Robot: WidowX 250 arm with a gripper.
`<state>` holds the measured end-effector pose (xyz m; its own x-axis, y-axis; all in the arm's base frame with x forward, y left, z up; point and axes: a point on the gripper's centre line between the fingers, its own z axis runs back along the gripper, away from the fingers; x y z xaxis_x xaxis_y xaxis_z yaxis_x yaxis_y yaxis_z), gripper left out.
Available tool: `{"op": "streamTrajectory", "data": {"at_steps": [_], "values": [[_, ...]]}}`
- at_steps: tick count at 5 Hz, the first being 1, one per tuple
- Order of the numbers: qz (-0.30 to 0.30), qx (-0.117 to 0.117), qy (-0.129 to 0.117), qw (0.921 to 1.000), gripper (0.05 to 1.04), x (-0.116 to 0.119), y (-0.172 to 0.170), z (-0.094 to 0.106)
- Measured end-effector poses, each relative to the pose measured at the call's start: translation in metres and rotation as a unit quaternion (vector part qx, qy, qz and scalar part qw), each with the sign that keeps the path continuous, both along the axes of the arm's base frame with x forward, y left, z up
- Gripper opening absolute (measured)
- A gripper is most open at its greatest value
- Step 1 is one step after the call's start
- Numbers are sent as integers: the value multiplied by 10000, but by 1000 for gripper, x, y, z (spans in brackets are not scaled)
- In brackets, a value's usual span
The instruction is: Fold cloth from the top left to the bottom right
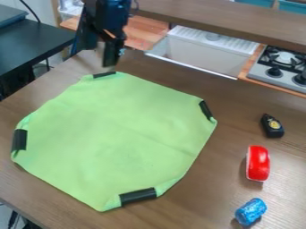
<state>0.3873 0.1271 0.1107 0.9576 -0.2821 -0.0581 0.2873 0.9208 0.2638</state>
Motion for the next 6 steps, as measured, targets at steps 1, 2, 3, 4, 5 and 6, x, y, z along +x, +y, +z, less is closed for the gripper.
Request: {"op": "streamTrajectory", "data": {"at_steps": [1,2,3,4,5,6], "values": [[-355,-60,-156,9992,1001,7,14,-9],[-521,-399,64,9978,1001,16,30,-32],[-979,-725,75,9925,1001,28,31,-41],[-1164,-1006,238,9878,1001,32,42,-54],[-1582,-1331,88,9784,1001,34,50,-47],[-2029,-1431,-240,9684,1001,41,53,-47]]}}
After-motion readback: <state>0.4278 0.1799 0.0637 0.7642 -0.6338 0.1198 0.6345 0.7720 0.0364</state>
